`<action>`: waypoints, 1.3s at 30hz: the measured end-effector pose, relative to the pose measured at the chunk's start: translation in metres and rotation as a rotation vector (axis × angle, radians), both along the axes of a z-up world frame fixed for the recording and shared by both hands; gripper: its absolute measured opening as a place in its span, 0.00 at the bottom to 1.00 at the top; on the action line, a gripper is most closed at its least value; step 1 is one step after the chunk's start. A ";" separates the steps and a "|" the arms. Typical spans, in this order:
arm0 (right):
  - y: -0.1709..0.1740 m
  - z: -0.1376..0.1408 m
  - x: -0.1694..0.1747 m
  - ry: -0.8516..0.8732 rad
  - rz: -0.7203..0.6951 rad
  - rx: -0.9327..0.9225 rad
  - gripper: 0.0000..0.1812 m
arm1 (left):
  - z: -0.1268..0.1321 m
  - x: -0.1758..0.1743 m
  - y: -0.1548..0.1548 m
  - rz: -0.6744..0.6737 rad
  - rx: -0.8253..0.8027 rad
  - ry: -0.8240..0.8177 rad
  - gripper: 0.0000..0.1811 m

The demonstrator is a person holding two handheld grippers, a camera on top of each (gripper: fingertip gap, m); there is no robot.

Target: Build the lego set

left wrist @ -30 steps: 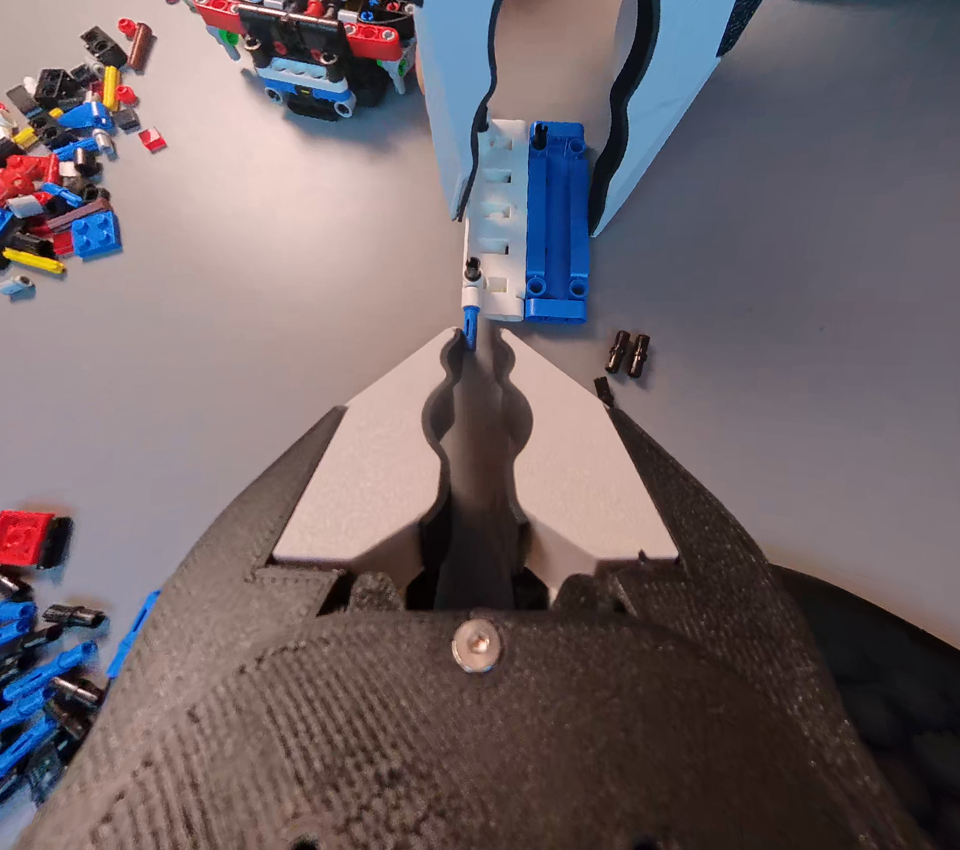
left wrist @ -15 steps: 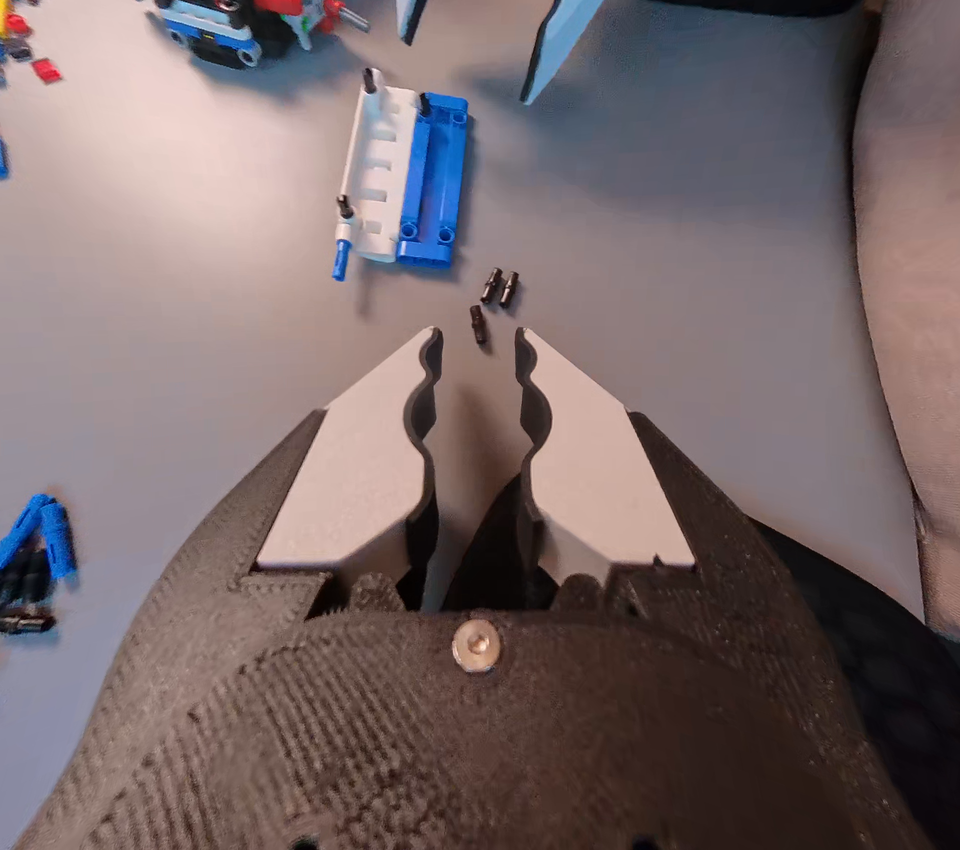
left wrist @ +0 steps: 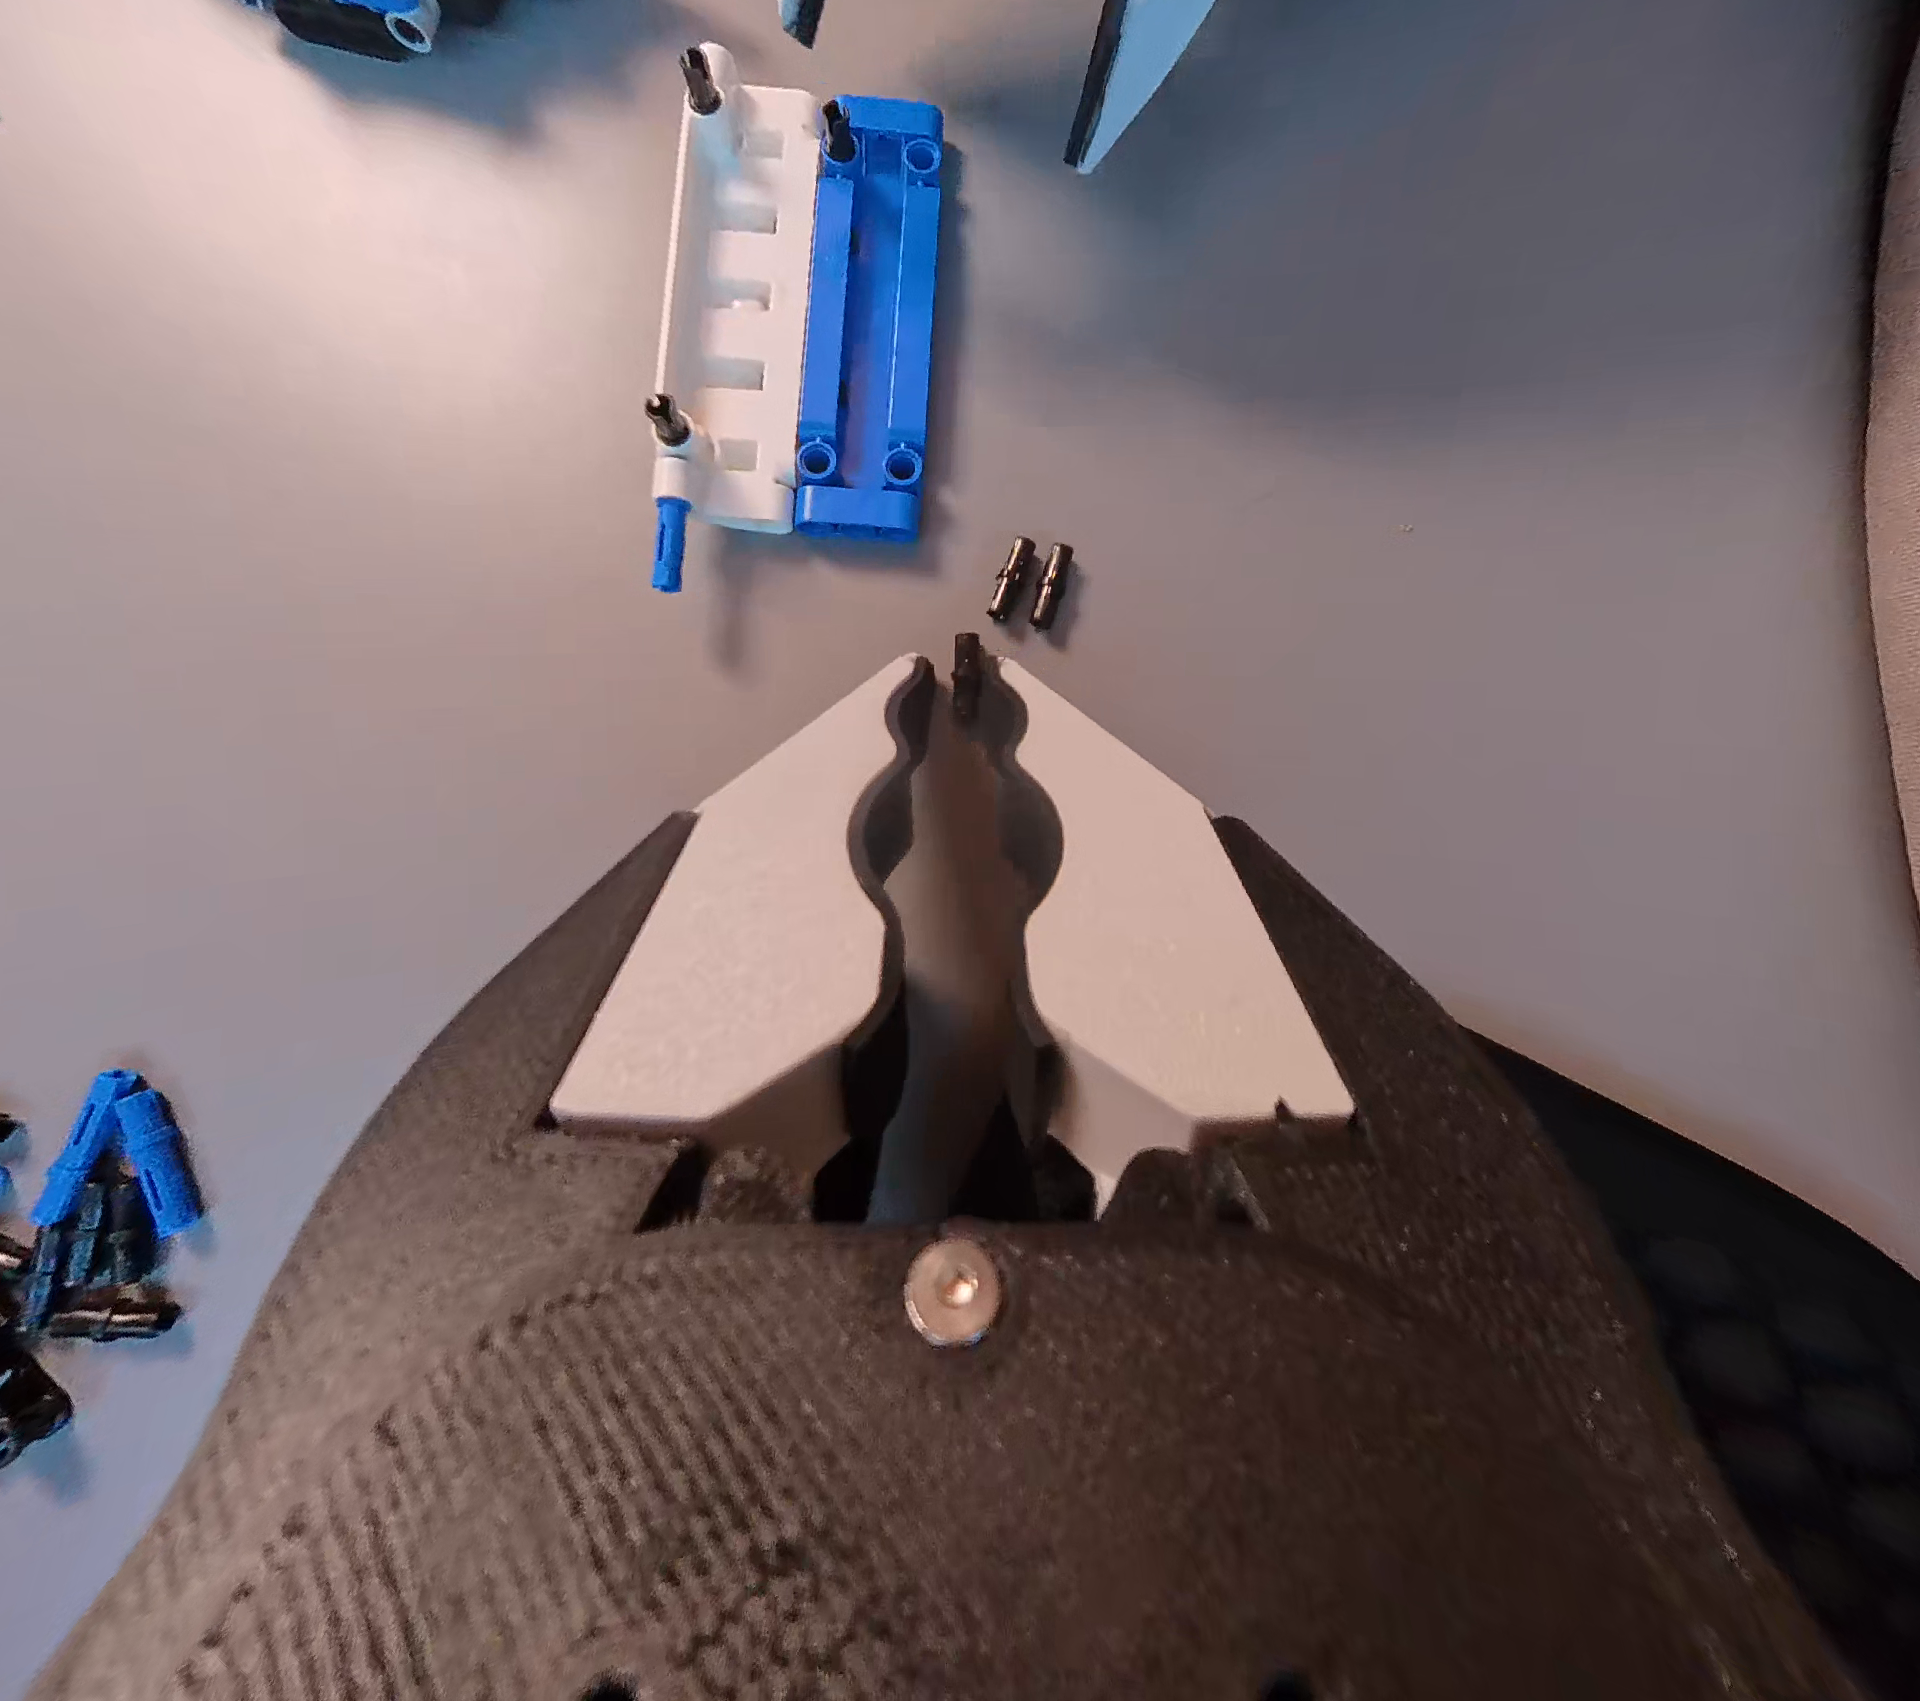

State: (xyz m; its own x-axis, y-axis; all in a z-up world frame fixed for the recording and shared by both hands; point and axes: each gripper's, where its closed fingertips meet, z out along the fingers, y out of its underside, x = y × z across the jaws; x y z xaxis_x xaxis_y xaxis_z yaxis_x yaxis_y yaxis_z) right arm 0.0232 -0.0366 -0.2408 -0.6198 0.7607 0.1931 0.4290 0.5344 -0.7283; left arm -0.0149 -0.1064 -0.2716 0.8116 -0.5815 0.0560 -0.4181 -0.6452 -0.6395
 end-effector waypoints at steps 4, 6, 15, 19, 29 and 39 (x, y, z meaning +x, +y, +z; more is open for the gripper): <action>0.003 -0.004 -0.012 -0.047 0.034 0.119 0.31 | 0.000 -0.004 0.004 0.008 0.029 0.016 0.03; 0.004 -0.012 -0.019 -0.088 0.067 0.187 0.34 | 0.000 -0.004 0.009 0.019 0.060 0.008 0.02; 0.003 -0.029 -0.029 -0.284 0.200 0.248 0.32 | 0.001 -0.008 0.018 0.010 0.128 0.012 0.06; 0.002 -0.031 -0.026 -0.337 0.199 0.203 0.29 | 0.001 -0.008 0.015 -0.001 0.123 -0.021 0.06; 0.002 -0.032 -0.020 -0.351 0.199 0.184 0.27 | 0.000 -0.010 0.010 -0.008 0.105 -0.068 0.02; 0.001 -0.031 -0.020 -0.333 0.201 0.166 0.27 | 0.000 -0.008 0.017 -0.018 0.129 -0.051 0.00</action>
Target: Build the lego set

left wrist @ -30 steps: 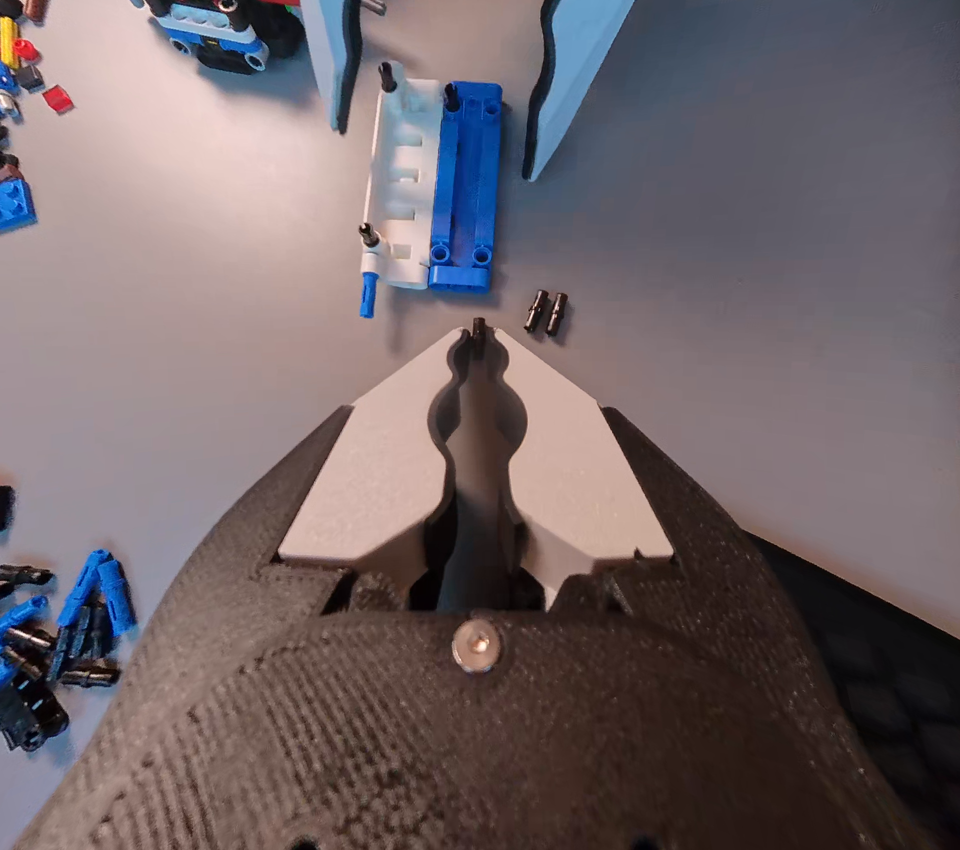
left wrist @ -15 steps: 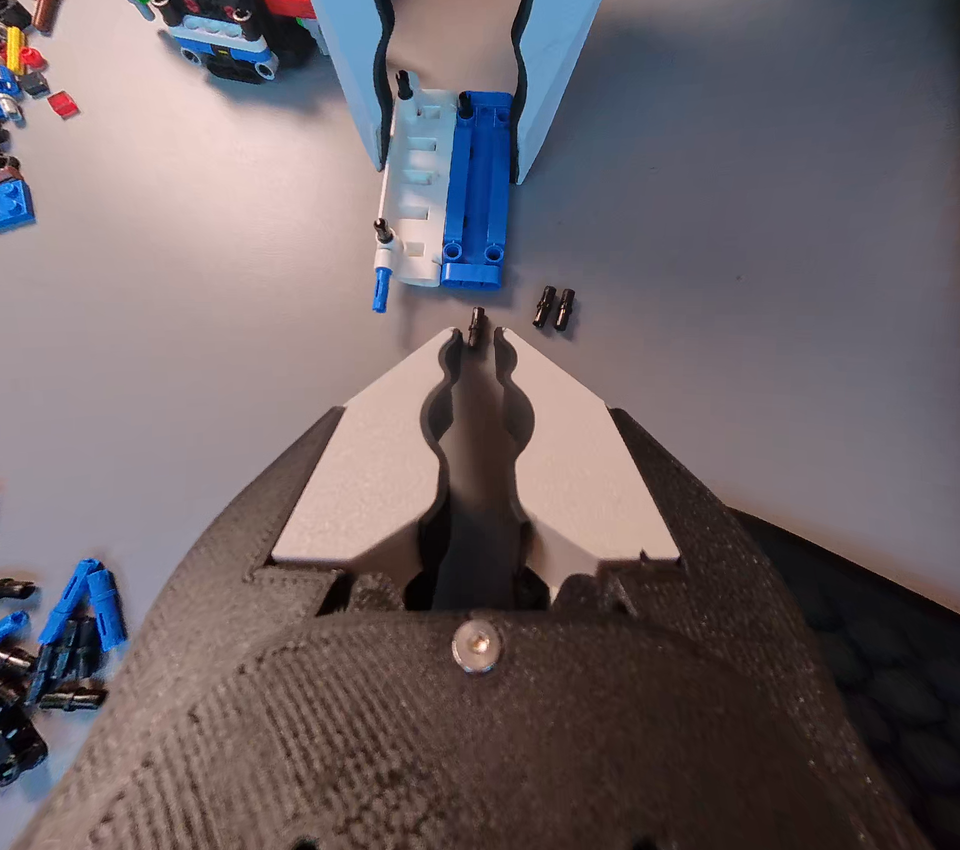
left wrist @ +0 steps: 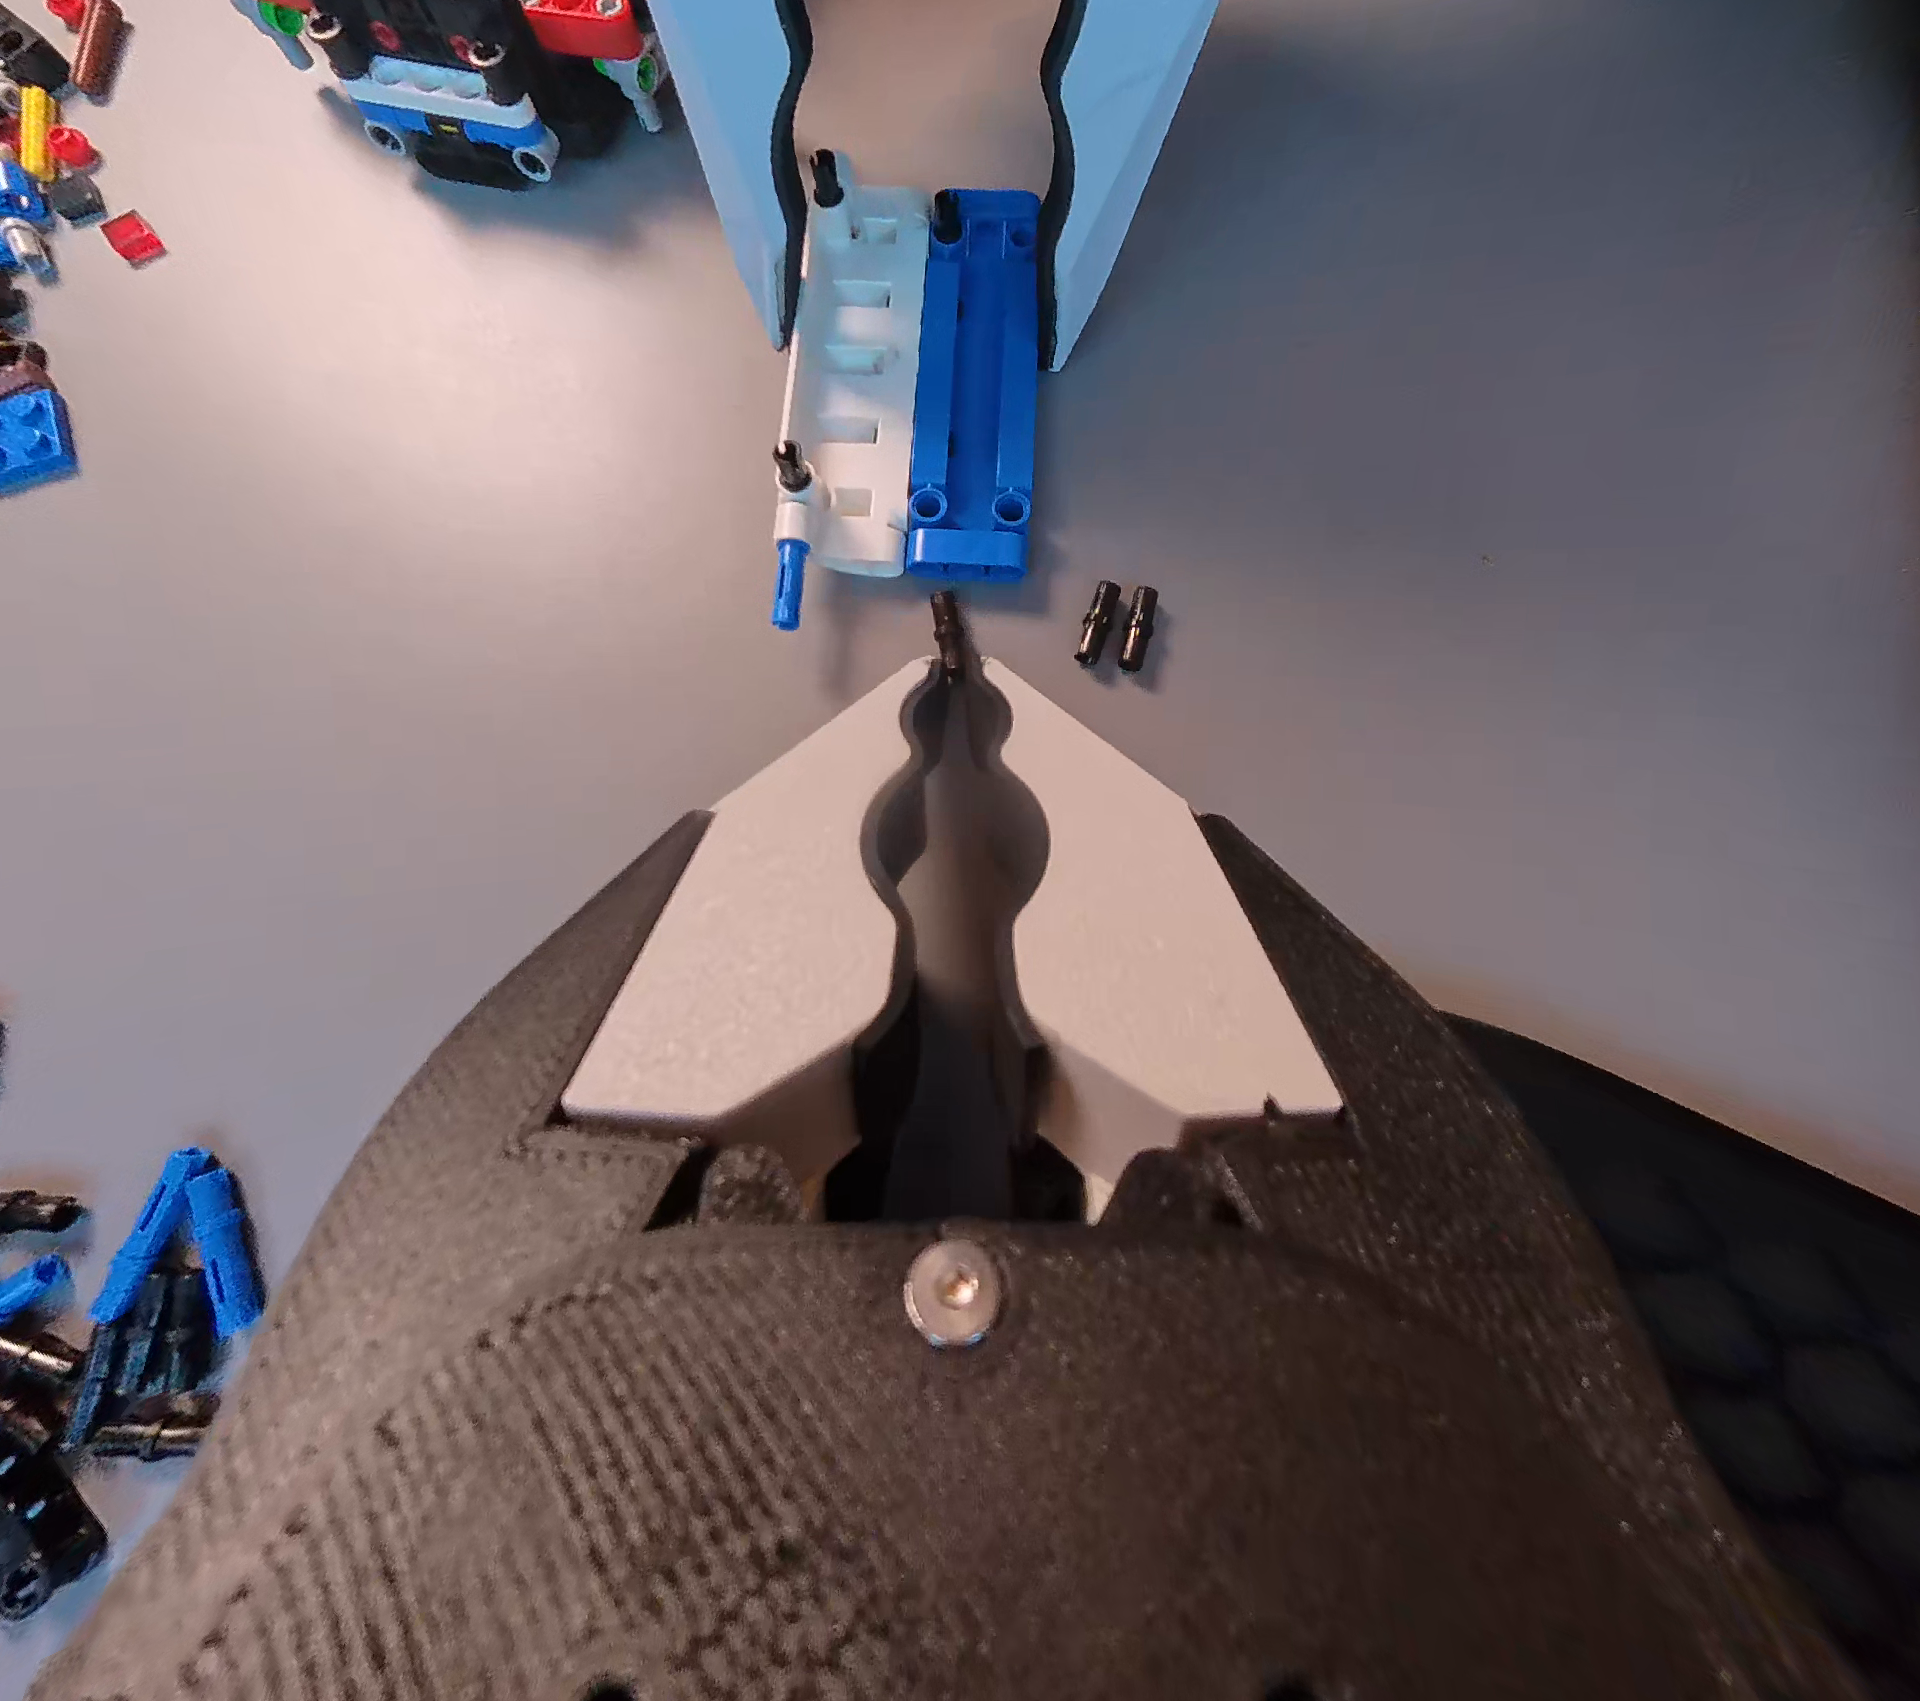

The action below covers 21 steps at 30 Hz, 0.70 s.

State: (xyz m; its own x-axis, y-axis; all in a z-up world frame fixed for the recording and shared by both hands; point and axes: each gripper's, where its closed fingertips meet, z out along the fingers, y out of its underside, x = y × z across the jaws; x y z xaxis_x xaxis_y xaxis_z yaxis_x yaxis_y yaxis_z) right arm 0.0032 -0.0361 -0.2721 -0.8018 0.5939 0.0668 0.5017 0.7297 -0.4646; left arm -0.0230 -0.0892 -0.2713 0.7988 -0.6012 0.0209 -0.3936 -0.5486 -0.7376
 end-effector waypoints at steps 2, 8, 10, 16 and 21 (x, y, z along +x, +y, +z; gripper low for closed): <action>-0.001 0.000 0.000 0.001 0.008 -0.001 0.27 | 0.000 0.001 0.002 -0.013 0.014 0.008 0.01; -0.001 0.000 0.000 -0.002 0.017 -0.002 0.27 | 0.000 -0.001 0.005 -0.017 0.030 0.012 0.01; -0.001 0.000 0.000 0.000 0.018 -0.006 0.27 | 0.001 -0.001 0.005 -0.018 0.034 0.011 0.00; -0.001 0.000 0.000 0.001 0.019 -0.014 0.27 | 0.002 -0.002 0.006 -0.021 0.052 -0.011 0.00; -0.001 0.000 -0.001 0.008 0.019 -0.024 0.27 | 0.004 -0.002 0.006 -0.016 0.061 -0.021 0.00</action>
State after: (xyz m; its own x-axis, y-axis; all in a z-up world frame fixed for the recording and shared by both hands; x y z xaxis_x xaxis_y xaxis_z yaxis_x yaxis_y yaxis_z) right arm 0.0027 -0.0374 -0.2724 -0.8125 0.5800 0.0592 0.4841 0.7278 -0.4857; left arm -0.0252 -0.0827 -0.2670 0.7889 -0.6146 0.0007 -0.3857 -0.4959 -0.7780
